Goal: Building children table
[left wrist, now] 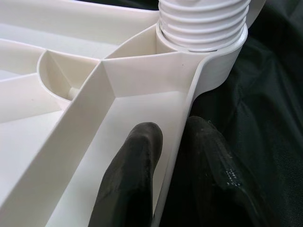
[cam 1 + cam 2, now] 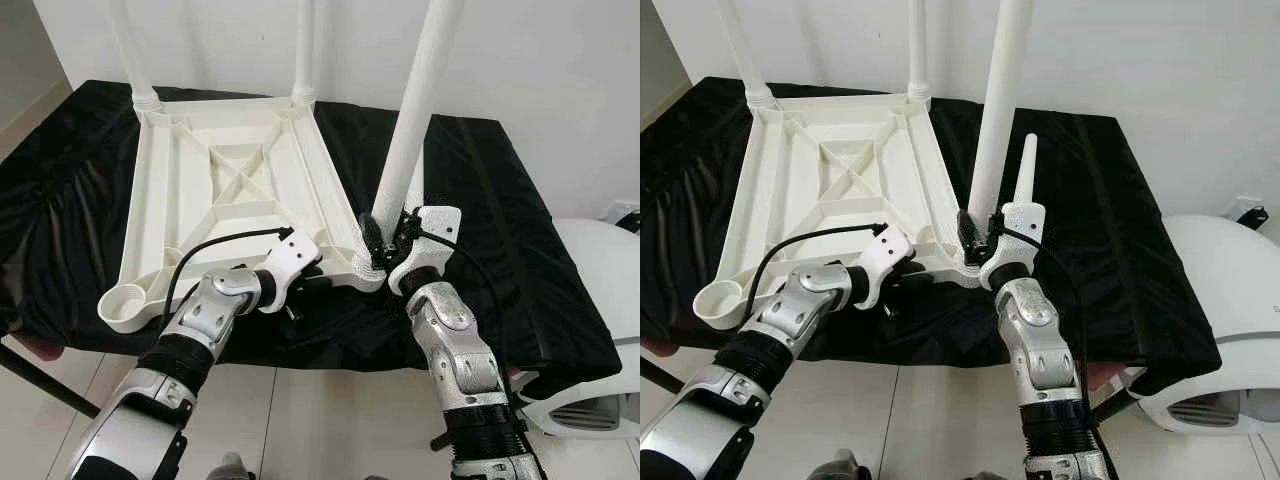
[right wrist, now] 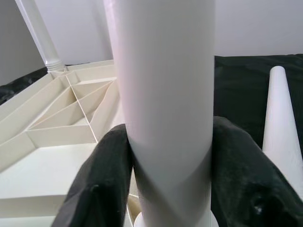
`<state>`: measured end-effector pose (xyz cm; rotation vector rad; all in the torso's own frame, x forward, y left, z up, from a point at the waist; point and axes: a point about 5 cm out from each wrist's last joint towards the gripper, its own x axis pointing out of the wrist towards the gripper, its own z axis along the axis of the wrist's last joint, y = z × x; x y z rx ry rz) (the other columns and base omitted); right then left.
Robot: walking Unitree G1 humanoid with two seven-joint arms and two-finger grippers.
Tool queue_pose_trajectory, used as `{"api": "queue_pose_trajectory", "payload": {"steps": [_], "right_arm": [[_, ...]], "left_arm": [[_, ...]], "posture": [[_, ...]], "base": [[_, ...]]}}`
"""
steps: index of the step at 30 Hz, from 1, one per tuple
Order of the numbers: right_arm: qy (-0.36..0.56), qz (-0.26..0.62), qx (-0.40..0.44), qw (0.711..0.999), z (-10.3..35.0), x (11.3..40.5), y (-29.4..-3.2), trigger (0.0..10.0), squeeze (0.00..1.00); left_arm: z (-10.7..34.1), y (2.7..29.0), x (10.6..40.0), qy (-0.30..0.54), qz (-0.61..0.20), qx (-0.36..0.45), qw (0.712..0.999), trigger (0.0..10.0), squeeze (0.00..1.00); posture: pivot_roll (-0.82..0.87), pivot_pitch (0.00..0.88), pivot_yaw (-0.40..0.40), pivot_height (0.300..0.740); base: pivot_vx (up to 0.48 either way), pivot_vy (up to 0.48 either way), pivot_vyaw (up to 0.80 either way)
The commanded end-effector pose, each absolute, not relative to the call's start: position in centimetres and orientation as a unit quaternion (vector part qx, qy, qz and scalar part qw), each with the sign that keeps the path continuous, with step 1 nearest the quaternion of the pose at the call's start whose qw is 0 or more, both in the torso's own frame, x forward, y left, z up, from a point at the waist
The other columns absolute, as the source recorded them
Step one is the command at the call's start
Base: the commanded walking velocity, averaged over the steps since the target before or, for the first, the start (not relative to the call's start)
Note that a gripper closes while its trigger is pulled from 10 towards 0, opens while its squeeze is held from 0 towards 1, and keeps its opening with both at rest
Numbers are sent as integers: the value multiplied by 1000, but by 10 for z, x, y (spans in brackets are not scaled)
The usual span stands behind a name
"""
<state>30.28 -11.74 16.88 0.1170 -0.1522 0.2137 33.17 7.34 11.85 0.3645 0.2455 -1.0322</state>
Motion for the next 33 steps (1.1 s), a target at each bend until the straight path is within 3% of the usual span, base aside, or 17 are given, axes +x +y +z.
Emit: {"api": "queue_pose_trajectory", "payload": {"steps": [1, 10, 20, 25, 33], "right_arm": [[-73, 103, 62, 990, 168, 305, -120, 0, 0], [-68, 151, 65, 984, 167, 304, -118, 0, 0], [-70, 212, 59, 973, 169, 309, -133, 0, 0], [-71, 326, 50, 941, 167, 305, -135, 0, 0], [-64, 414, 58, 906, 167, 303, -137, 0, 0]], "left_arm": [[119, 68, 331, 117, -495, 180, 842, 10000, 0], [121, 67, 332, 113, -495, 177, 843, 10000, 0], [123, 65, 332, 110, -496, 175, 843, 10000, 0], [124, 65, 333, 109, -496, 177, 843, 10000, 0], [126, 65, 333, 107, -496, 177, 843, 10000, 0]], "posture": [[9, 2, -49, 740], [1, 9, -47, 740], [-4, 13, -45, 740], [-4, 13, -39, 740], [2, 12, -39, 740]], "base": [[0, 0, 0], [0, 0, 0], [0, 0, 0], [0, 0, 0], [0, 0, 0]]}}
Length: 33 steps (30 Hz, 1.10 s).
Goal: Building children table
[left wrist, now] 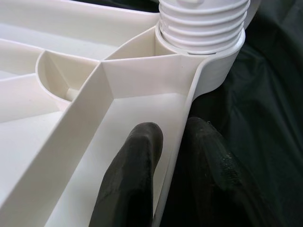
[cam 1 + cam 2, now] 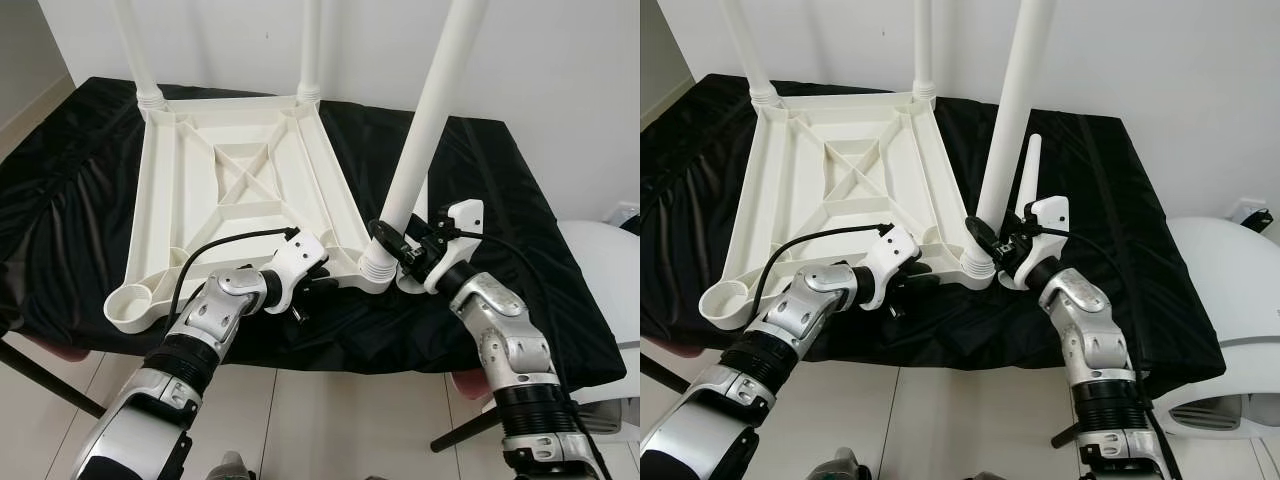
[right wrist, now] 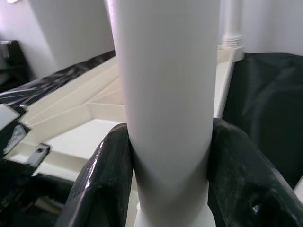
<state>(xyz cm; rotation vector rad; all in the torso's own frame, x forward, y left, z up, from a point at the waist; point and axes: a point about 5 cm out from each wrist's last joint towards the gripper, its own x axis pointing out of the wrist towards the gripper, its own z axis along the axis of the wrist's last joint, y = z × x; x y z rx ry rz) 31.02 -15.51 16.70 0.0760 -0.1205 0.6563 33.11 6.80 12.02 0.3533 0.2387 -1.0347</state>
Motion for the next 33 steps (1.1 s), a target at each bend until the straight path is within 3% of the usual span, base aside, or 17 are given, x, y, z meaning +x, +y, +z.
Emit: {"api": "queue_pose_trajectory", "payload": {"steps": [1, 7, 13, 14, 21, 22, 29, 33], "right_arm": [[-64, 414, 58, 906, 167, 303, -137, 0, 0], [-57, 483, 64, 871, 173, 307, -152, 0, 0], [-51, 507, 44, 859, 176, 313, -163, 0, 0], [-39, 494, 29, 868, 174, 315, -163, 10000, 0], [-46, 476, 39, 877, 175, 316, -160, 10000, 31], [-52, 465, 53, 882, 176, 315, -156, 10000, 1000], [-68, 429, 68, 898, 177, 313, -148, 10000, 1000], [-79, 360, 64, 927, 174, 308, -139, 10000, 1000]], "left_arm": [[126, 65, 333, 107, -496, 177, 843, 10000, 0], [126, 65, 333, 106, -496, 177, 843, 10000, 0], [128, 63, 333, 105, -498, 176, 843, 10000, 0], [128, 64, 333, 105, -499, 175, 842, 10000, 0], [128, 65, 332, 106, -498, 175, 843, 10000, 0], [128, 65, 333, 105, -497, 175, 843, 10000, 0], [128, 65, 332, 105, -496, 173, 844, 10000, 0], [127, 64, 330, 106, -496, 171, 844, 10000, 0]], "posture": [[2, 12, -39, 740], [-3, 13, -32, 740], [-2, 13, -30, 740], [0, 15, -31, 740], [3, 17, -35, 740], [3, 19, -38, 740], [5, 19, -42, 740], [3, 21, -46, 740]], "base": [[0, 0, 0], [0, 0, 0], [0, 0, 0], [0, 0, 0], [0, 0, 0], [0, 0, 0], [0, 0, 0], [0, 0, 0]]}}
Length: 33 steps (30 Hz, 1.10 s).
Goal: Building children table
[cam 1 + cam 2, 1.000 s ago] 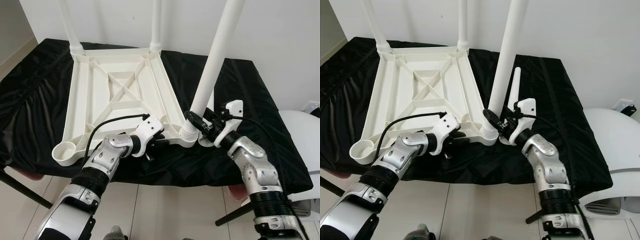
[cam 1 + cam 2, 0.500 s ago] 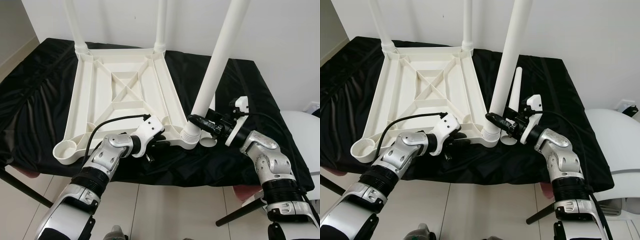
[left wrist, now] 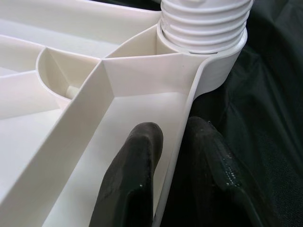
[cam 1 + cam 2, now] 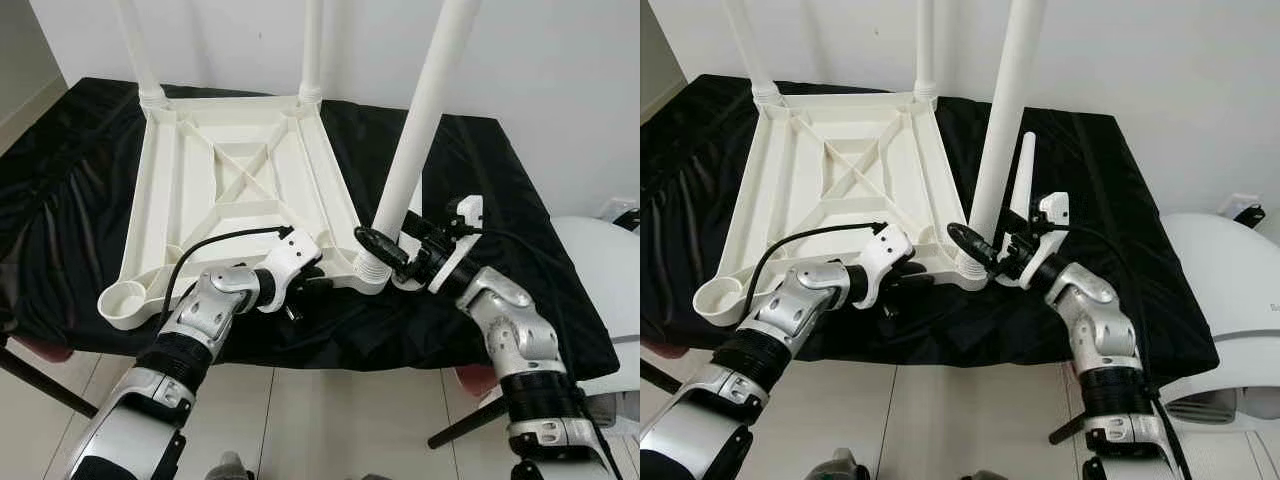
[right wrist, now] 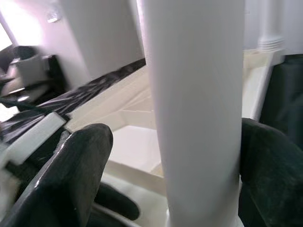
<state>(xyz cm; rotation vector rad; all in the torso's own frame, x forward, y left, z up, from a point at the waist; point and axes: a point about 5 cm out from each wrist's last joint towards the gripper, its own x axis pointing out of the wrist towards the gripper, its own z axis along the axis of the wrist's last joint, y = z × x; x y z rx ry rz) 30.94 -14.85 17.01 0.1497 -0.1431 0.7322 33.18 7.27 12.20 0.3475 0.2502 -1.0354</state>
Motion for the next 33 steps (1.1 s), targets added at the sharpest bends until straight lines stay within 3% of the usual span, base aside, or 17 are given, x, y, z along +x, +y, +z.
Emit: {"api": "queue_pose_trajectory", "payload": {"steps": [1, 3, 7, 8, 18, 24, 25, 29, 30, 31, 32, 33], "right_arm": [[-80, 351, 64, 931, 173, 307, -139, 10000, 1000], [-80, 347, 63, 932, 173, 307, -139, 10000, 1000], [-77, 261, 70, 960, 171, 307, -132, 10000, 1000], [-84, 231, 73, 967, 171, 305, -130, 10000, 0], [-46, 100, 58, 992, 154, 299, -123, 10000, 0], [-38, 67, 53, 996, 152, 298, -121, 10000, 0], [-38, 63, 53, 996, 153, 297, -120, 4627, 0], [-34, 70, 64, 995, 152, 297, -118, 4627, 0], [-40, 80, 70, 994, 154, 296, -117, 1098, 0], [-40, 80, 70, 994, 154, 296, -117, 1098, 0], [-46, 99, 79, 991, 156, 294, -115, 0, 0], [-55, 115, 85, 988, 158, 293, -113, 0, 0]], "left_arm": [[126, 64, 330, 106, -496, 171, 845, 10000, 0], [126, 64, 330, 107, -496, 170, 845, 10000, 0], [127, 64, 330, 106, -497, 170, 844, 10000, 0], [126, 65, 329, 107, -498, 170, 844, 10000, 0], [126, 63, 329, 107, -501, 171, 841, 10000, 0], [126, 63, 328, 108, -501, 171, 841, 10000, 0], [125, 63, 328, 108, -501, 171, 841, 10000, 0], [125, 63, 327, 109, -501, 172, 841, 10000, 0], [125, 63, 327, 109, -501, 172, 841, 10000, 0], [125, 63, 327, 109, -501, 172, 841, 10000, 0], [126, 63, 327, 109, -501, 172, 841, 10000, 0], [126, 63, 328, 109, -501, 172, 841, 10000, 0]], "posture": [[3, 21, -46, 740], [4, 22, -47, 740], [7, 20, -49, 740], [6, 18, -47, 740], [8, 15, -48, 740], [12, 12, -49, 740], [12, 12, -49, 740], [14, 12, -49, 740], [15, 14, -49, 740], [15, 14, -49, 740], [13, 17, -49, 740], [12, 17, -49, 740]], "base": [[0, 0, 0], [0, 0, 0], [0, 0, 0], [0, 0, 0], [0, 0, 0], [0, 0, 0], [0, 0, 0], [0, 0, 0], [0, 0, 0], [0, 0, 0], [0, 0, 0], [0, 0, 0]]}}
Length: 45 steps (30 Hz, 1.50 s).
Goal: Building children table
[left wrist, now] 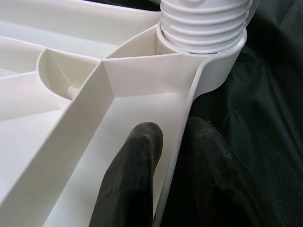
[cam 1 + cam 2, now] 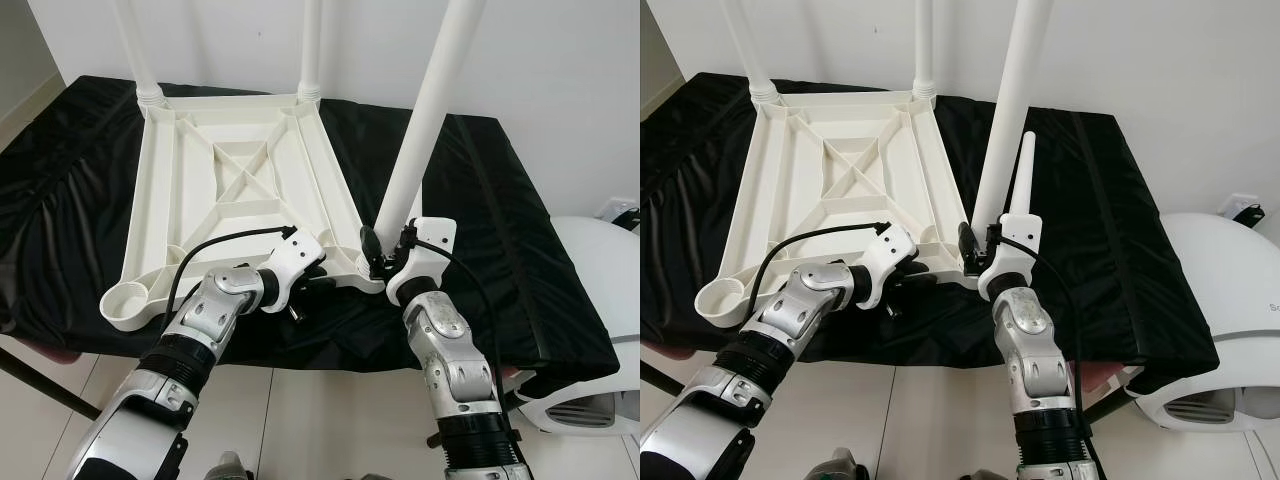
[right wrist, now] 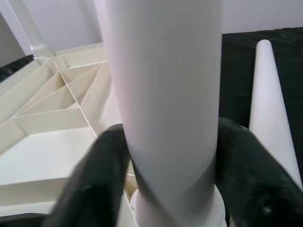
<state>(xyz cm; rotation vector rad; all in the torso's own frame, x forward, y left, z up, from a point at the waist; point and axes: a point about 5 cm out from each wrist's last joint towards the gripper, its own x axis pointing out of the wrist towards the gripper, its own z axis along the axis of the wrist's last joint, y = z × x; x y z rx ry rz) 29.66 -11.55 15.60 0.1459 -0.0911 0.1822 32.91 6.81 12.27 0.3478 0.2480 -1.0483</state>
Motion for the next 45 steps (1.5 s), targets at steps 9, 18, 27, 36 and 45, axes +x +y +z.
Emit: {"api": "queue_pose_trajectory", "payload": {"steps": [9, 18, 27, 36, 45], "right_arm": [[-66, 161, 91, 981, 161, 288, -110, 0, 0], [-72, 222, 81, 969, 166, 297, -126, 0, 0], [-65, 343, 63, 935, 167, 304, -138, 0, 0], [-46, 523, 84, 847, 175, 301, -134, 0, 0], [-23, 590, 64, 804, 172, 303, -142, 0, 0]], "left_arm": [[127, 63, 328, 108, -501, 170, 842, 10000, 0], [128, 63, 329, 107, -500, 169, 842, 10000, 0], [130, 61, 331, 104, -501, 170, 842, 10000, 0], [132, 62, 333, 101, -498, 171, 844, 10000, 0], [134, 63, 333, 99, -497, 174, 845, 10000, 0]], "posture": [[9, 22, -50, 740], [4, 24, -47, 740], [0, 20, -43, 740], [8, 12, -40, 740], [16, 10, -36, 740]], "base": [[0, 0, 0], [0, 0, 0], [0, 0, 0], [0, 0, 0], [0, 0, 0]]}}
